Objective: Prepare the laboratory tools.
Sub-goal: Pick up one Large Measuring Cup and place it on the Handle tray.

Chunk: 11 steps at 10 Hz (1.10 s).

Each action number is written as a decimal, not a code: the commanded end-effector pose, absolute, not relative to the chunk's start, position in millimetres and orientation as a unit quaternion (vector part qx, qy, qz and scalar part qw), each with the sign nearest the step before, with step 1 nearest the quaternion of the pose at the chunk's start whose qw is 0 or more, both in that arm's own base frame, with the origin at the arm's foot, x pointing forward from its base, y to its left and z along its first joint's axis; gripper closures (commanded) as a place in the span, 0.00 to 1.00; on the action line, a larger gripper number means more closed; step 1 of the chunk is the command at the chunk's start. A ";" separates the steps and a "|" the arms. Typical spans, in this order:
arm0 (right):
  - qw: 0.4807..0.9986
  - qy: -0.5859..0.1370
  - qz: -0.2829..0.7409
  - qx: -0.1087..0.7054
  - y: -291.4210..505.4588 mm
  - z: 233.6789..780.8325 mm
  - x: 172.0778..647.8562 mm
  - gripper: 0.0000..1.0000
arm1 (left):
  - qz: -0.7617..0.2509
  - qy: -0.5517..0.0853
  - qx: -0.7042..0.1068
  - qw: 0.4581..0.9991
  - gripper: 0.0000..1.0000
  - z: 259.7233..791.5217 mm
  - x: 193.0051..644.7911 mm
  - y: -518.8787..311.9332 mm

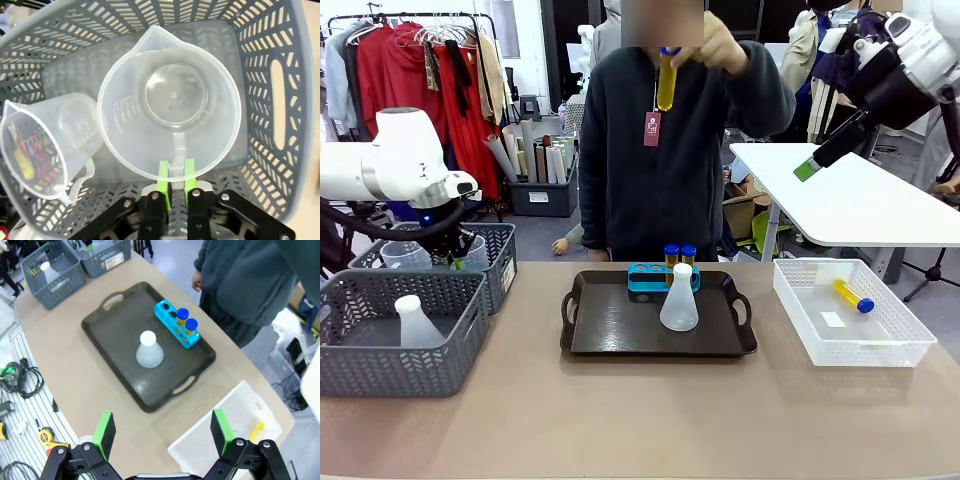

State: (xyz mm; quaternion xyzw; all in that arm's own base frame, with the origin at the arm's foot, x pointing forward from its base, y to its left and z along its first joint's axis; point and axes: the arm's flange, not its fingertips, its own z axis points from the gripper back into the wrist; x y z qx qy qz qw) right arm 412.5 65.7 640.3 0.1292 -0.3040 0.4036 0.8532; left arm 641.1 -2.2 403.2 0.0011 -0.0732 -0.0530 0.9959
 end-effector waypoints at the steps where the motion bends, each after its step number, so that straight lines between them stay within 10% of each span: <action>1: 0.852 -0.306 0.404 0.131 65.5 641.1 412.5 0.00 | -0.067 -0.079 -0.011 0.995 1.00 414.4 626.0 -1.3; 11: 0.852 -0.306 0.404 0.131 65.5 641.1 412.5 0.00 | -0.150 -0.129 0.071 0.978 1.00 651.6 561.8 -79.1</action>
